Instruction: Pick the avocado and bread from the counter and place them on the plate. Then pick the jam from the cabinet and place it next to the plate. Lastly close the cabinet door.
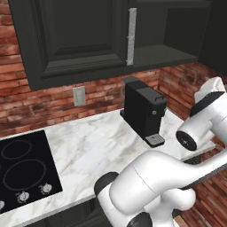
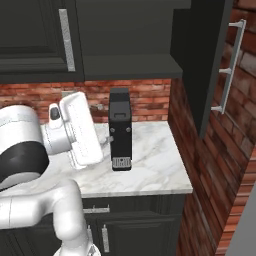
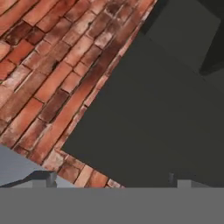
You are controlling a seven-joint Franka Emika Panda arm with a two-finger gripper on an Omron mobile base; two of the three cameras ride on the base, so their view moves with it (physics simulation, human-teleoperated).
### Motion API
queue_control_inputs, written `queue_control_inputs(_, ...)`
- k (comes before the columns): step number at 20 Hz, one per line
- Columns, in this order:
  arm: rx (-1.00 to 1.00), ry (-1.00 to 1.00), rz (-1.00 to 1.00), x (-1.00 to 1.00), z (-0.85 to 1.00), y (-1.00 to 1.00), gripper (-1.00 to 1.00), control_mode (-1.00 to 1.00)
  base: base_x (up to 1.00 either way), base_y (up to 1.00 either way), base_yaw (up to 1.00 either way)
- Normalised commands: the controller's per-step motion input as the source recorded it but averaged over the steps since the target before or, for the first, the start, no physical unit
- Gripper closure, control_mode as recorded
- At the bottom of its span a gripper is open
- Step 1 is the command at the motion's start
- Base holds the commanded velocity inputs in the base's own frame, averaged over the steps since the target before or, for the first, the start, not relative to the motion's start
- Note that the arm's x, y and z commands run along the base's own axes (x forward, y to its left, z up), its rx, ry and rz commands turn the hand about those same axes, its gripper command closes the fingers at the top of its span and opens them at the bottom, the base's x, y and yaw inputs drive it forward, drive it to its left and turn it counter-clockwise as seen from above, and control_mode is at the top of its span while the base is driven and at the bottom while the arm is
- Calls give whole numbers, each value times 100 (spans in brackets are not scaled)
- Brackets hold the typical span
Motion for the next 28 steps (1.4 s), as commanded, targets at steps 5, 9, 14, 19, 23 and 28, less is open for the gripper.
queue_control_inputs(5, 60, -30, 0, -100, 32, 3, -100, -100, 0, 0, 0)
queue_control_inputs(9, 57, -30, 0, -100, 60, 2, -100, -100, 0, 0, 0)
queue_control_inputs(14, 60, -33, 0, -100, 67, 0, -100, -100, 0, 0, 0)
queue_control_inputs(19, 61, -42, 0, -100, 74, 0, -100, -100, 0, 0, 0)
queue_control_inputs(23, 48, -42, 3, -100, 91, 5, -100, -100, 0, 0, 0)
queue_control_inputs(28, 32, -35, 5, -68, 100, 24, -100, -100, 0, 0, 0)
